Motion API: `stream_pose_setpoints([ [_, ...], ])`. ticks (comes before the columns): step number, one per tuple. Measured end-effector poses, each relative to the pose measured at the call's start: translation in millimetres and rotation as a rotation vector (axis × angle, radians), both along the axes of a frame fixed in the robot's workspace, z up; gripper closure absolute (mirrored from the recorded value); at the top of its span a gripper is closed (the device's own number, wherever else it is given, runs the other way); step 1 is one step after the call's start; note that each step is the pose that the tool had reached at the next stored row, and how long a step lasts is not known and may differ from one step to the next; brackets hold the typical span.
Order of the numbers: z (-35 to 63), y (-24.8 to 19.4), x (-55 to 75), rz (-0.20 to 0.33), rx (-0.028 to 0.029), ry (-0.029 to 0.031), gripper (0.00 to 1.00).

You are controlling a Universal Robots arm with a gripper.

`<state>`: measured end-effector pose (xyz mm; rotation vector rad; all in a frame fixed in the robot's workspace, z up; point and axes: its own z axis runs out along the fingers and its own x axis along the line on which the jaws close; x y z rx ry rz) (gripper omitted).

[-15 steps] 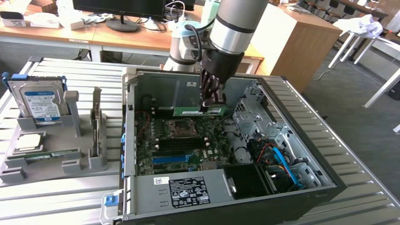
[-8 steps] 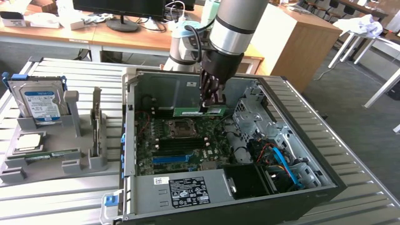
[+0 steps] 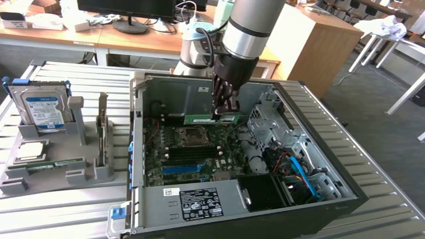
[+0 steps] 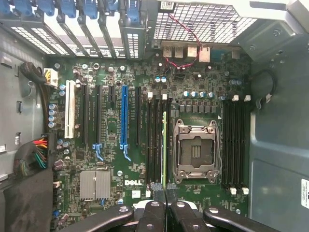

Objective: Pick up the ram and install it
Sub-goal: 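Insert the ram into the slot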

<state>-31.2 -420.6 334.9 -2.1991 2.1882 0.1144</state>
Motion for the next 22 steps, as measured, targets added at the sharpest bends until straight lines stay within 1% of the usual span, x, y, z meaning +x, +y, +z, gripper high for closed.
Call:
stream_pose_setpoints([
  [22,-4.6,0.0,0.0,0.000,0.0000,0.0000,0.88],
])
